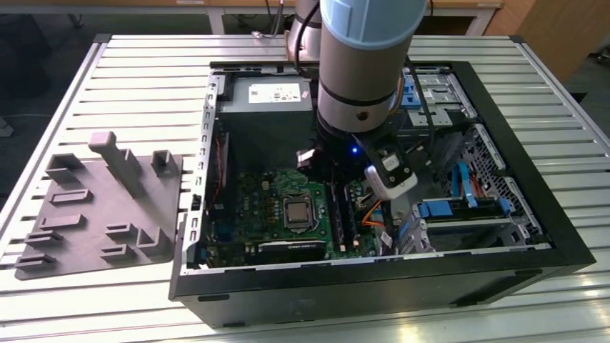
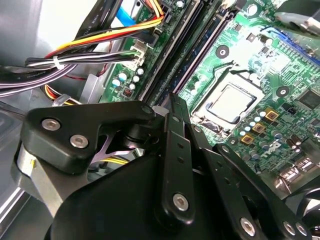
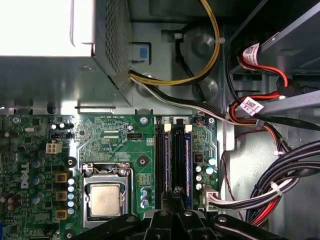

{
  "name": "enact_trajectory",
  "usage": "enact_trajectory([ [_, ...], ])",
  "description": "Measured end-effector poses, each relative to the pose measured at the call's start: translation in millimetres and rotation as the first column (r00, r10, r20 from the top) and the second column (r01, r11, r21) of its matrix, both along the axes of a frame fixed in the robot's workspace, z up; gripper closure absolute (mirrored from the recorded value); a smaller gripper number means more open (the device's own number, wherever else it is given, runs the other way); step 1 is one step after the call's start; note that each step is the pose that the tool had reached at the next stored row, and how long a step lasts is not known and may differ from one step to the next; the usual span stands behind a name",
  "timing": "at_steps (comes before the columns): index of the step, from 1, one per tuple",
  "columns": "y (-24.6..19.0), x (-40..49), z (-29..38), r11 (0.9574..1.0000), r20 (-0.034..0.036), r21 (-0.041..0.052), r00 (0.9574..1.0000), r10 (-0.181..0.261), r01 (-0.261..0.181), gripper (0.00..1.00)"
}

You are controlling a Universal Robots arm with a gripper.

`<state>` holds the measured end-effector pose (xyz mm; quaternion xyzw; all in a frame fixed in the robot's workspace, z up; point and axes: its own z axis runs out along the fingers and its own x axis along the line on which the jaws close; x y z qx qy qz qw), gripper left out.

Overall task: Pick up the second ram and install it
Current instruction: 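Press down the second ram until it locks into place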

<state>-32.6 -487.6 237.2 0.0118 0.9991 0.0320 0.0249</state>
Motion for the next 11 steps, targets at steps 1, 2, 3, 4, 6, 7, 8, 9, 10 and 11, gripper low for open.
enact_trajectory([
  [1, -0.3, 0.0, 0.0, 1.0000, 0.0000, 0.0001, 1.0000, 0.000, 0.000, 0.89],
  [2, -0.6, 0.0, 0.0, 1.0000, 0.0000, 0.0001, 1.0000, 0.000, 0.000, 0.89],
  [3, -0.9, 0.0, 0.0, 1.0000, 0.0000, 0.0000, 1.0000, 0.000, 0.000, 0.89],
  [4, -1.2, 0.0, 0.0, 1.0000, 0.0000, 0.0000, 1.0000, 0.000, 0.000, 0.89],
  [6, -1.7, 0.0, 0.0, 1.0000, 0.0000, 0.0000, 1.0000, 0.000, 0.000, 0.89],
  [7, -2.0, 0.0, 0.0, 1.0000, 0.0000, 0.0000, 1.0000, 0.000, 0.000, 0.89],
  [8, -2.2, 0.0, 0.0, 1.0000, 0.0000, 0.0001, 1.0000, 0.000, 0.000, 0.89],
  [9, -2.5, 0.0, 0.0, 1.0000, 0.0000, -0.0001, 1.0000, 0.000, 0.000, 0.89],
  [10, -2.7, 0.0, 0.0, 1.0000, 0.0000, 0.0000, 1.0000, 0.000, 0.000, 0.89],
  [11, -3.0, 0.0, 0.0, 1.0000, 0.0000, 0.0000, 1.0000, 0.000, 0.000, 0.89],
])
